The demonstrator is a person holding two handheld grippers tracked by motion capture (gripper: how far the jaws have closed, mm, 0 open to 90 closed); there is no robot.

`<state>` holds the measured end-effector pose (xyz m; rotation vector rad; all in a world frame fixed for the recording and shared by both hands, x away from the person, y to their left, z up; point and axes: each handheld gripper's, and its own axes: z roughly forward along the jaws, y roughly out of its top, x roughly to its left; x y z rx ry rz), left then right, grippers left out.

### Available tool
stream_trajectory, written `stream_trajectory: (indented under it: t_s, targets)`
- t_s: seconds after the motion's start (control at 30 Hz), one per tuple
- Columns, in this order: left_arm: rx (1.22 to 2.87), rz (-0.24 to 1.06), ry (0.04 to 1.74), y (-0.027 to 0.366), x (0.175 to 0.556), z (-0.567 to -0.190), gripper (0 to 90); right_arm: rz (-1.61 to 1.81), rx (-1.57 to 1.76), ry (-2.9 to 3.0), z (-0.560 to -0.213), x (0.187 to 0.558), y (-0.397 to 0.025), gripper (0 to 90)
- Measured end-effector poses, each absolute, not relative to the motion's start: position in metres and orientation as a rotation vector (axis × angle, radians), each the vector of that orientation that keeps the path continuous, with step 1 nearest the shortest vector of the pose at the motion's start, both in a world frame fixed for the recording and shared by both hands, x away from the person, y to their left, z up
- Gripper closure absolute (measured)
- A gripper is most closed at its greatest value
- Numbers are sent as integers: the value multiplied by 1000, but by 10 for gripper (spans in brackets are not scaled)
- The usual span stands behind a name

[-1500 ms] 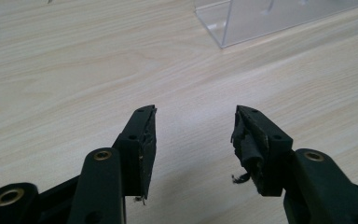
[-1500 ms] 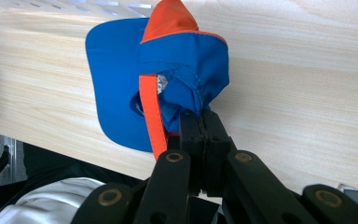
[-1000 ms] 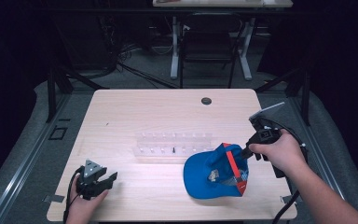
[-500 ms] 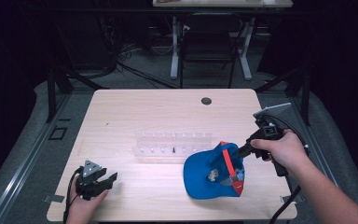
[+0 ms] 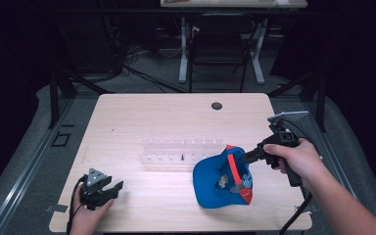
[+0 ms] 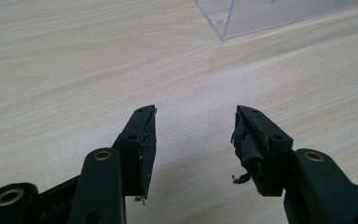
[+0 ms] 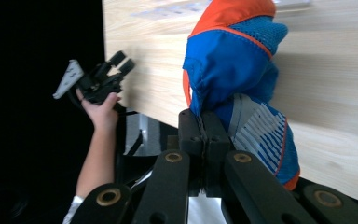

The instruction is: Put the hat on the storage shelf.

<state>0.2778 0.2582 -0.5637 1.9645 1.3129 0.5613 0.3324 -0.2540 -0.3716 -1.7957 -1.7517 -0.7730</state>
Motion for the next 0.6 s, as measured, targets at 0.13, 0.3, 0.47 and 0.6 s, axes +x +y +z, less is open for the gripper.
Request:
stream_trajectory:
  t_s: [0.13,0.3,0.47,0.6]
  targets:
    - [1966,561,1315,258,278,-564,493,-793,-1753,-1764,-366,331,-251,898]
    - [1965,561,1315,258,278,-564,491,-856,-1708,-1763,-352,330,-246,898]
    - [1964,561,1316,258,278,-564,491,-918,-1673,-1776,-334,329,-237,898]
    - [1964,557,1315,258,278,-564,491,-961,-1643,-1783,-319,328,-234,898]
